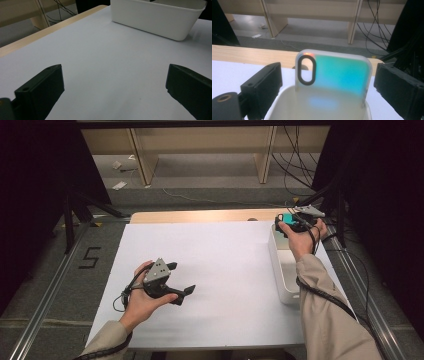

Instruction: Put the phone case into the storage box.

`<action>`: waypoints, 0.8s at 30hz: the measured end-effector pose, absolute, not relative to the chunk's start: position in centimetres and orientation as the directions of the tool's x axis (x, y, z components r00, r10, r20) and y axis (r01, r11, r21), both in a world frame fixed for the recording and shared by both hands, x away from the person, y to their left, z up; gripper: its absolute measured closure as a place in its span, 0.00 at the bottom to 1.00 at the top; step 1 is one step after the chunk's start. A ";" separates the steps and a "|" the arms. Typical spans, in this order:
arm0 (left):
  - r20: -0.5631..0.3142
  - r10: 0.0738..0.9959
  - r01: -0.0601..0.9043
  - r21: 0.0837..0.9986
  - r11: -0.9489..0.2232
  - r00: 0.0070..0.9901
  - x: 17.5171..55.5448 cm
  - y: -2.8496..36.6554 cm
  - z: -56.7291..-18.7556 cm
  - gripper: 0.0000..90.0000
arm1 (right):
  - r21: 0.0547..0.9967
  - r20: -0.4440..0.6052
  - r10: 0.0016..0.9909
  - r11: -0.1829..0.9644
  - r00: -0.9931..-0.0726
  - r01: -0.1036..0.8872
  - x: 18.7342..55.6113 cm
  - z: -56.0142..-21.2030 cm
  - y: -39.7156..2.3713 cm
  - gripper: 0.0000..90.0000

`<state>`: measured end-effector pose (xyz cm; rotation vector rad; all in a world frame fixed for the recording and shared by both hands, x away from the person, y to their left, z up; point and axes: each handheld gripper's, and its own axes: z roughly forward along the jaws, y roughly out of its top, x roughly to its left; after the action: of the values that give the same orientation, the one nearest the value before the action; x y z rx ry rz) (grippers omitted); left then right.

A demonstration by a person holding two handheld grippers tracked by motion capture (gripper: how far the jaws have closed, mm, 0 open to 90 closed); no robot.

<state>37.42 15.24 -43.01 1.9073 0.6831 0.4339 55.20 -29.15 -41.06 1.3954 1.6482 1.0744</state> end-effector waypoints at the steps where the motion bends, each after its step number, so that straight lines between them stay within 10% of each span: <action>1: -0.004 0.633 0.266 0.909 -0.320 0.774 37.4 15.2 -43.0 0.01 | 0.917 -0.007 0.987 0.071 -0.161 0.392 55.1 -41.0 -29.2 0.10; 24: -0.004 0.638 0.266 0.910 -0.316 0.770 37.4 15.2 -42.9 0.01 | 0.918 -0.023 0.980 0.099 -0.198 0.384 52.6 -40.1 -29.0 0.17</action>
<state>37.41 15.23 -42.93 1.9039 0.6883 0.4382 52.65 -29.01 -40.10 1.3537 1.6809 1.0834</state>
